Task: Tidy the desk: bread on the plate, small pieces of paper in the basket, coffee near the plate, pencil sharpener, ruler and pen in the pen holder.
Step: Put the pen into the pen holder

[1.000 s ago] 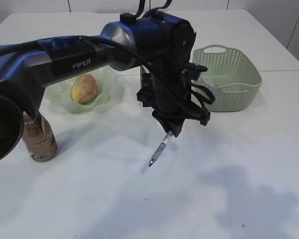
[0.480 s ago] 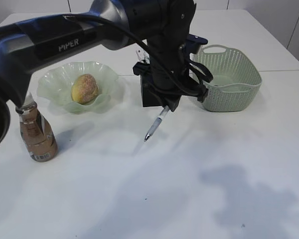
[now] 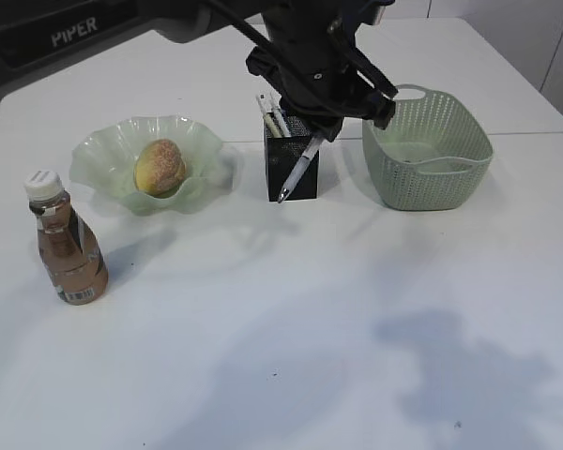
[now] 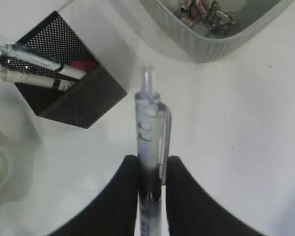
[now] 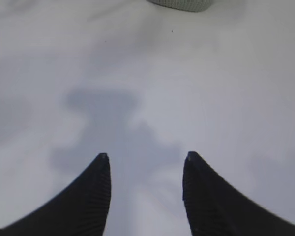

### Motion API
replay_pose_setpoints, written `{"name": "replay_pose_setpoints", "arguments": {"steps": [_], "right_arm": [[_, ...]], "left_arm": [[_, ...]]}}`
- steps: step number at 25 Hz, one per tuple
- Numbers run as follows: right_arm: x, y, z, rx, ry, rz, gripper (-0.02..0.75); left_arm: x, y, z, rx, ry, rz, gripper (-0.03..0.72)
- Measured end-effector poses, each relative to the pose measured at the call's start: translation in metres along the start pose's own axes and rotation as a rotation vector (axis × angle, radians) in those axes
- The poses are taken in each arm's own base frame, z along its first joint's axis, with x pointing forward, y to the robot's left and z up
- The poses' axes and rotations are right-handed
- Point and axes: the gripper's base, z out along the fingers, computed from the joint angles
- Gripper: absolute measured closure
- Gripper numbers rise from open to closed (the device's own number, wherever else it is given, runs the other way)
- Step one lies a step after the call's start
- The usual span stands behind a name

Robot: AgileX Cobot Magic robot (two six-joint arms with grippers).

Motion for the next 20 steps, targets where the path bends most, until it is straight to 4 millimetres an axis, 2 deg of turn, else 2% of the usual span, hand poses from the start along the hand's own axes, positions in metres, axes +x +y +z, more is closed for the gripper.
{"name": "replay_pose_setpoints", "arguments": {"steps": [20], "right_arm": [[-0.004, 0.001, 0.000, -0.006, -0.041, -0.001, 0.351]], "left_arm": [[-0.032, -0.006, -0.008, 0.067, -0.354, 0.002, 0.591]]}}
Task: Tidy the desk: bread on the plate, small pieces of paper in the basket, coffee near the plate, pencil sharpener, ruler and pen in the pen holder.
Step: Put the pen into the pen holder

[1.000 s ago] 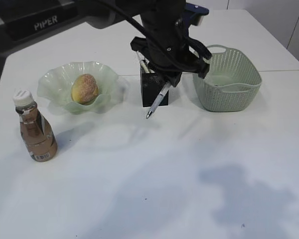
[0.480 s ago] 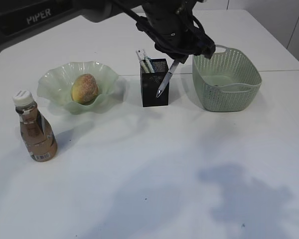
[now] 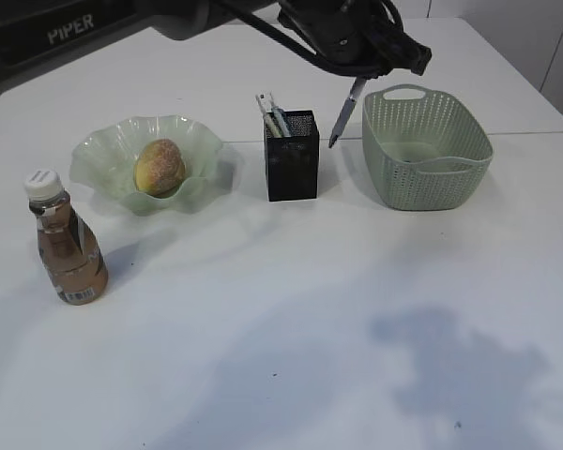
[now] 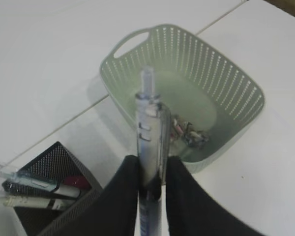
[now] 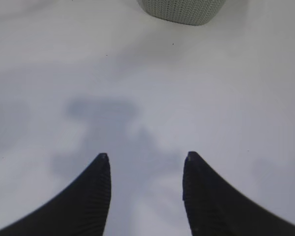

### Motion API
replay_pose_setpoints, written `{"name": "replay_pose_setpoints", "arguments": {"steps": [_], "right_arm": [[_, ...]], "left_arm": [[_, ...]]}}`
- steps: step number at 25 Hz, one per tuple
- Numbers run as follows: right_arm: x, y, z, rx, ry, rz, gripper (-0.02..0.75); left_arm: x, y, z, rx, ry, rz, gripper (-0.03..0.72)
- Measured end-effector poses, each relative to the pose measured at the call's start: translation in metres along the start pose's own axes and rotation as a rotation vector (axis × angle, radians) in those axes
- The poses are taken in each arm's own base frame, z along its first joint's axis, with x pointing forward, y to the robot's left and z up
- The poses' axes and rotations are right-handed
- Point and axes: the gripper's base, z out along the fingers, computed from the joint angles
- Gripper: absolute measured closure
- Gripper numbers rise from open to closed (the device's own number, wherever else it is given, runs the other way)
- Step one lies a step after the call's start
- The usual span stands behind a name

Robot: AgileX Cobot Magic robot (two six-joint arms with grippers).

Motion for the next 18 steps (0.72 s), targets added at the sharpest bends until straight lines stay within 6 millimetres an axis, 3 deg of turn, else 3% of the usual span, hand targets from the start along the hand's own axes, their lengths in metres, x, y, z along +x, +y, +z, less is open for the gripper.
{"name": "replay_pose_setpoints", "arguments": {"steps": [6, 18], "right_arm": [[0.000, 0.000, 0.000, 0.001, -0.001, -0.001, 0.351], [-0.001, 0.000, 0.000, 0.000, -0.013, -0.003, 0.351]], "left_arm": [[-0.008, 0.012, -0.003, 0.016, -0.053, -0.047, 0.591], [-0.023, 0.081, -0.016, 0.119, -0.104, -0.144, 0.591]]}}
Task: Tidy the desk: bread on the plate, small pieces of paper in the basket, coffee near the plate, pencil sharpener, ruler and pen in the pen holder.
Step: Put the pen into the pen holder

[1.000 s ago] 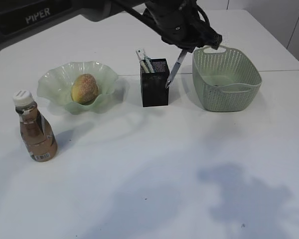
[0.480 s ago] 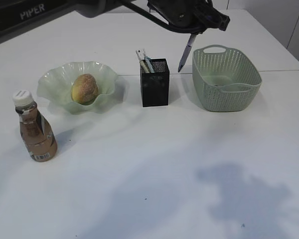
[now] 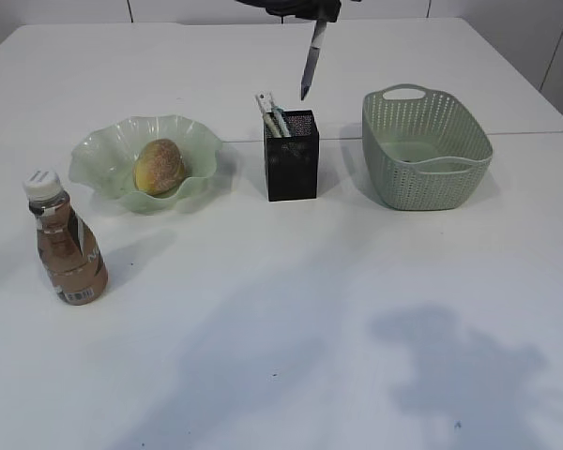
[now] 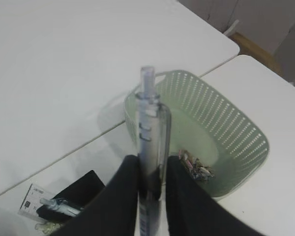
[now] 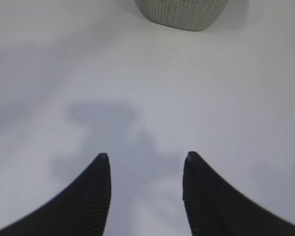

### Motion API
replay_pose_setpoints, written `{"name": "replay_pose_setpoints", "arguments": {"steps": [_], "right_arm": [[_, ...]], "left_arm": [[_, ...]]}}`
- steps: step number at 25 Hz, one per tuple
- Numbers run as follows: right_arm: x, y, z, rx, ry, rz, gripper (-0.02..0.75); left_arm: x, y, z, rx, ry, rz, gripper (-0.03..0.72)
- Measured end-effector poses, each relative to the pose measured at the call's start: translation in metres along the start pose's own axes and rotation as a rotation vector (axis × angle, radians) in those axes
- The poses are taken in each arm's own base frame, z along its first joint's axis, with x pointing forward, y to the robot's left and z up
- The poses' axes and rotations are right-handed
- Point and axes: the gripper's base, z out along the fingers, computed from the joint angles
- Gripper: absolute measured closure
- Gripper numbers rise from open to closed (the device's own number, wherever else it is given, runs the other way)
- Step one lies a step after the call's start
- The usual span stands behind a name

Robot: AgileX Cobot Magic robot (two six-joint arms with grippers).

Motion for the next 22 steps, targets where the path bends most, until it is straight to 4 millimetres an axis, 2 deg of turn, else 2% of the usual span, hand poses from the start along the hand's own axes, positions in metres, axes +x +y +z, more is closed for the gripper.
{"name": "replay_pose_setpoints", "arguments": {"steps": [14, 22], "right_arm": [[-0.001, 0.000, 0.000, -0.002, -0.014, 0.000, 0.351], [-0.001, 0.000, 0.000, -0.003, -0.016, 0.000, 0.351]], "left_arm": [[-0.014, 0.051, -0.012, 0.244, -0.134, 0.047, 0.591], [-0.002, 0.071, -0.001, 0.366, -0.155, 0.057, 0.591]]}}
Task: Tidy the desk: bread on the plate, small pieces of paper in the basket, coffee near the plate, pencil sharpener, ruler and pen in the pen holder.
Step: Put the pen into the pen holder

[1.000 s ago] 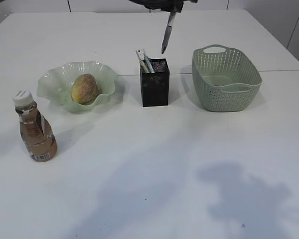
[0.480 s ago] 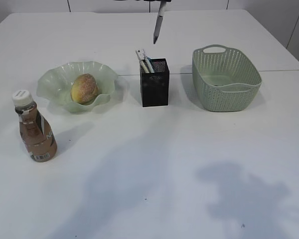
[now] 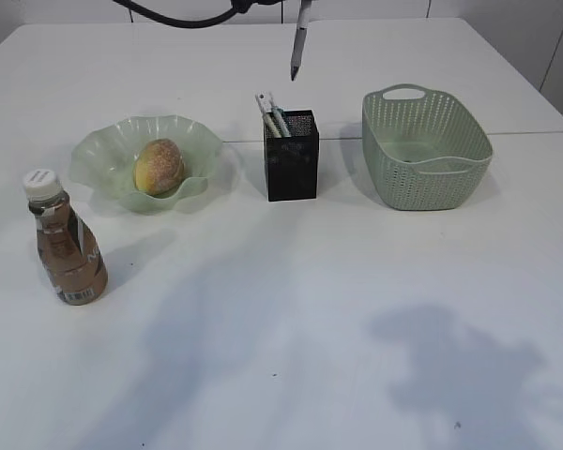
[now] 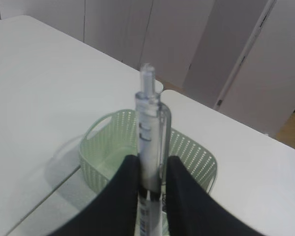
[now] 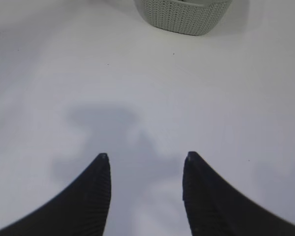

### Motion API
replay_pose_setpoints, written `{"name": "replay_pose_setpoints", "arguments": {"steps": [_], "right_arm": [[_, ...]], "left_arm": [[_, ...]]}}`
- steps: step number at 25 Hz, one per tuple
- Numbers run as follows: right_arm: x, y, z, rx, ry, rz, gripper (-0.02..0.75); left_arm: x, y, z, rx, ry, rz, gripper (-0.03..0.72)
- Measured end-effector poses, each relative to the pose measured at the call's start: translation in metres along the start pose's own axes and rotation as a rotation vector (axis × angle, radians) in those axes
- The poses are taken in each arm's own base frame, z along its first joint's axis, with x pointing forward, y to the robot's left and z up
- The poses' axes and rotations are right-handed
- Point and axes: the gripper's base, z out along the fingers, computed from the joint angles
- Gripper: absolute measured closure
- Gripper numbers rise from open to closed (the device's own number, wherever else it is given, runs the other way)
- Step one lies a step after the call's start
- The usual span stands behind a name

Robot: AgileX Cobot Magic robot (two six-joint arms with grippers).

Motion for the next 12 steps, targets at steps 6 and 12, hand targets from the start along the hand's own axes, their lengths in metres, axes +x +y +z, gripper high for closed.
{"name": "replay_pose_setpoints", "arguments": {"steps": [6, 12], "right_arm": [[0.000, 0.000, 0.000, 0.000, 0.000, -0.002, 0.351], [0.000, 0.000, 0.000, 0.000, 0.000, -0.003, 0.351]], "left_arm": [[0.008, 0.016, -0.001, 0.042, -0.033, 0.003, 0.591], [0.022, 0.034, 0.003, 0.032, -0.029, -0.013, 0.591]]}}
